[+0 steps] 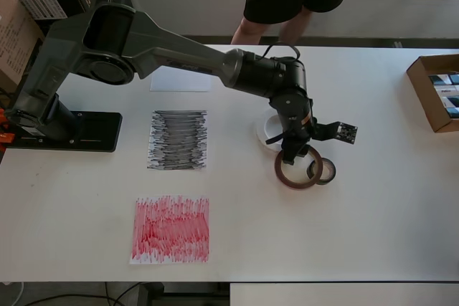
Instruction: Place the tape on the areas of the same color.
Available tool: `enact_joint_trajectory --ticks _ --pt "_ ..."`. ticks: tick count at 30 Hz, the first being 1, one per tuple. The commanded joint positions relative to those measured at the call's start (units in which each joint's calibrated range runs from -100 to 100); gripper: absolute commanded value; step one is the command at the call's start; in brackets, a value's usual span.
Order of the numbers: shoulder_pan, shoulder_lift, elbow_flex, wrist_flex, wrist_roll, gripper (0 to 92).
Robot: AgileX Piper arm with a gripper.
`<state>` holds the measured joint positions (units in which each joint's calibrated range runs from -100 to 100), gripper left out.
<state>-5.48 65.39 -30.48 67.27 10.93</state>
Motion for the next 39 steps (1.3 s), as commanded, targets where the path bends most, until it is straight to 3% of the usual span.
enact_joint_trajectory --ticks 1,4,5,13,24,27,31,39 --pt "-0.43 0.09 0.54 0.06 -0.12 29.8" --pt "-0.43 -0.01 0.54 0.06 0.29 2.3" --pt "-0.50 -0.10 0.54 0.06 0.29 0.0" --pt "-0.82 -1.60 0.63 1.08 -0.12 0.0" --pt "-0.82 -17.78 4.54 13.55 -0.36 0.0" --pt "-1.61 -22.64 10.90 14.32 -4.29 0.0" --pt "-5.08 -30.13 24.89 11.69 -10.92 0.0" --pt "-12.03 -42.01 48.88 -1.80 -22.22 0.0"
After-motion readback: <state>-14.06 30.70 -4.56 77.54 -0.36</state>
